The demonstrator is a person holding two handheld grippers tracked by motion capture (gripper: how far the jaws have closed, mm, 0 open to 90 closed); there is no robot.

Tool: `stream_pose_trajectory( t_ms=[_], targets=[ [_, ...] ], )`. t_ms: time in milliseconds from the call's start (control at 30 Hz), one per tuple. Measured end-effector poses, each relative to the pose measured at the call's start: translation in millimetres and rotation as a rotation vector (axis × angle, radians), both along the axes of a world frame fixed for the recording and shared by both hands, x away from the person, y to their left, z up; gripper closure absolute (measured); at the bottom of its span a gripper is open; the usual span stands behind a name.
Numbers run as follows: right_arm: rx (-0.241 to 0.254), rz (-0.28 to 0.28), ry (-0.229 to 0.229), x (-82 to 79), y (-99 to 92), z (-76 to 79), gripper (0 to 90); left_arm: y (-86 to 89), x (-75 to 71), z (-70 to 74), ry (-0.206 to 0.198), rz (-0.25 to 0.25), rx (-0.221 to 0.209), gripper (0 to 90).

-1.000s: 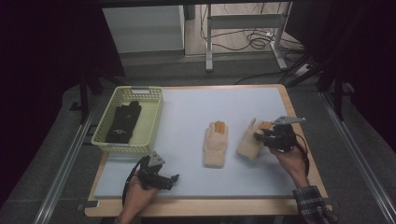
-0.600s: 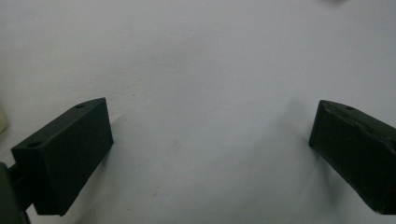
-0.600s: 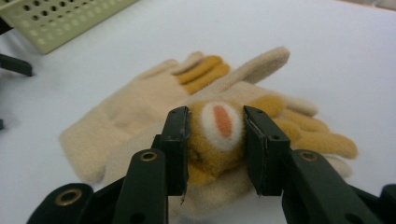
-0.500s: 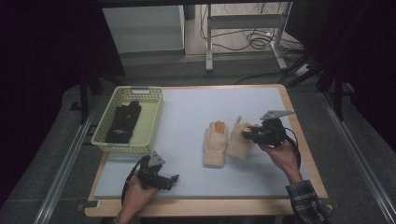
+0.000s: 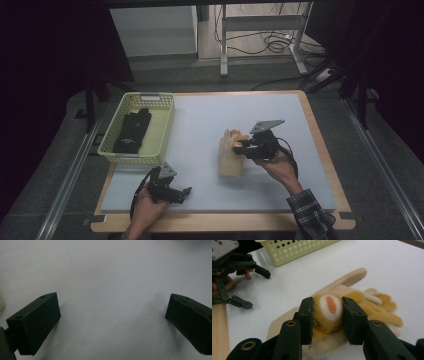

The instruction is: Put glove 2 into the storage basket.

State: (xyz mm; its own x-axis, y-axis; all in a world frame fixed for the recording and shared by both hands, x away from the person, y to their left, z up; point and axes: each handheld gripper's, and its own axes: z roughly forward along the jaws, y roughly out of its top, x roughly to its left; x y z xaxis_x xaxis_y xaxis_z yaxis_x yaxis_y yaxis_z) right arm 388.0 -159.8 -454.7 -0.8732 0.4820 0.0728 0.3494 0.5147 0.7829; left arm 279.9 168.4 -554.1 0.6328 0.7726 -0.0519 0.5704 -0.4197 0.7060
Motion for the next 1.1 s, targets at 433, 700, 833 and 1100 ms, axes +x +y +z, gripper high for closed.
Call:
stream_pose_trajectory(
  t_ms=[433,700,833,1100],
  targets=[
    [-0.058,-0.071,-0.002,12.0,-1.4,-38.1,41.6,-0.3,-0.5,-0.2,-0.001,0.003,-0.002,0.0],
    [-0.044,-0.132,0.024,-7.5,-34.2,-33.9,72.5,-0.7,-0.5,-0.1,-0.001,0.007,0.0,0.0],
    [-0.041,-0.12,0.044,-18.5,-40.0,-45.6,84.8,-1.0,-0.6,-0.1,-0.001,0.01,0.0,0.0],
    [-0.066,-0.085,0.056,-27.5,-28.4,-64.2,87.7,-1.2,-0.6,-0.1,-0.001,0.012,0.0,0.0]
  ],
)
